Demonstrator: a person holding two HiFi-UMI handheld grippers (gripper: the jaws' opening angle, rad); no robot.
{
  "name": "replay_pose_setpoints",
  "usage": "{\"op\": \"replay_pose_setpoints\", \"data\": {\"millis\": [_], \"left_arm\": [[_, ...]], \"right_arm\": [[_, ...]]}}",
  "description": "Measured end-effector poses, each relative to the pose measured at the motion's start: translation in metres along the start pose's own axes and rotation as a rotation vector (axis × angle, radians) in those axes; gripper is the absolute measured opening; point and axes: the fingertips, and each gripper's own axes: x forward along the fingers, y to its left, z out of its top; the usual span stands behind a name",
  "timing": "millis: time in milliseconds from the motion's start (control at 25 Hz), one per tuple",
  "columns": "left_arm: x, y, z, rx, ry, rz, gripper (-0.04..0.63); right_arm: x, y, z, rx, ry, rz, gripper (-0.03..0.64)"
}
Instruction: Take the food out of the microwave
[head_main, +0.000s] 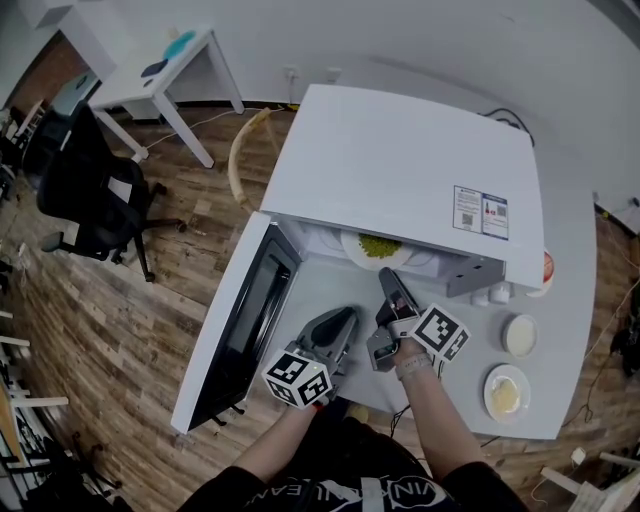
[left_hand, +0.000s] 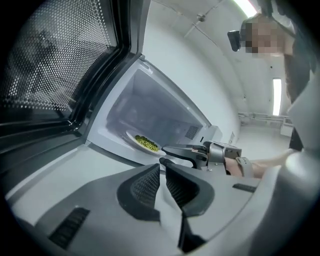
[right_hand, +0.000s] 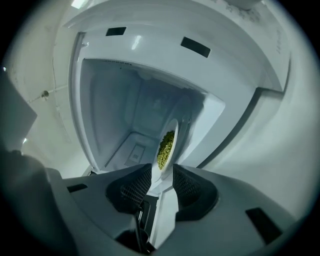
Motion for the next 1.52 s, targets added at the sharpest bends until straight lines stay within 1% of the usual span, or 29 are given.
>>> {"op": "replay_pose_setpoints", "data": {"millis": [200,360,440,600,720,760,800,840,1000,1120,1320,1520], "left_arm": [[-0.002,0.001,-0.001,0.002,0.003,0.006,0.029],[-0.004,0.004,-0.002,-0.006,0.001,0.016,0.029],[-0.004,0.006,-0.003,-0.025,0.0,0.02,0.029],[-0.001,0.009,-0.003,-0.092,-0.003,0.015,0.031],[0.002,0.009,-0.002,-0.151,-0.012,-0.001,0.034],[0.004,0.009,-0.002,-0.177,-0.013,-0.009,0.055],[0.006,0.01,-0.002,-0.205,-0.015,-0.015,0.093],[0.008,0.011,-0.002,-0.236,-0.019,-0.02,0.112],[0.016,0.015,0.0,-0.366,-0.054,-0.039,0.112],[0.023,0.016,0.001,-0.448,-0.068,-0.066,0.112],[0.036,0.014,0.005,-0.554,-0.091,-0.105,0.112],[0.044,0.012,-0.001,-0.647,-0.085,-0.142,0.114]], "right_arm": [[0.005,-0.008,0.0,0.089,-0.02,-0.032,0.115],[0.009,-0.011,0.001,0.119,-0.034,-0.033,0.114],[0.009,-0.012,0.002,0.132,-0.038,-0.028,0.089],[0.007,-0.01,0.005,0.132,-0.054,-0.021,0.055],[0.004,-0.008,0.006,0.158,-0.067,-0.016,0.051],[0.002,-0.008,0.006,0.167,-0.072,-0.012,0.049],[0.0,-0.008,0.006,0.171,-0.074,-0.009,0.049],[-0.003,-0.008,0.006,0.17,-0.075,-0.006,0.049],[-0.014,-0.008,0.004,0.177,-0.075,0.005,0.048],[-0.021,-0.009,0.003,0.187,-0.075,0.006,0.048],[-0.031,-0.009,0.001,0.178,-0.071,0.009,0.048],[-0.037,-0.006,-0.003,0.16,-0.054,0.025,0.048]]}}
